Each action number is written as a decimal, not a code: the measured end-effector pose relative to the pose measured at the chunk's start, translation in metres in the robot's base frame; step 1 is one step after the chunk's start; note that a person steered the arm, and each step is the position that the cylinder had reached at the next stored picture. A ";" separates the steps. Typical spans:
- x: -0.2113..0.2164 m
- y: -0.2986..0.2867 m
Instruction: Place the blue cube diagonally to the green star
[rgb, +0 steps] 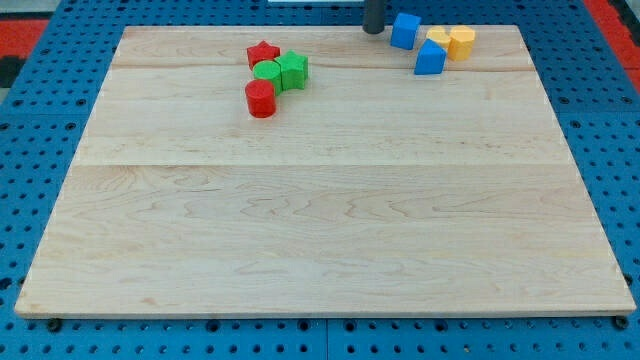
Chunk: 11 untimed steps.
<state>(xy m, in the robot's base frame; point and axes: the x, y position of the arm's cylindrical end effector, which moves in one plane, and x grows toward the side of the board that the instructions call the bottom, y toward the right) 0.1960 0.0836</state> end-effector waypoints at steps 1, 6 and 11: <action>0.042 0.015; -0.001 0.239; -0.001 0.025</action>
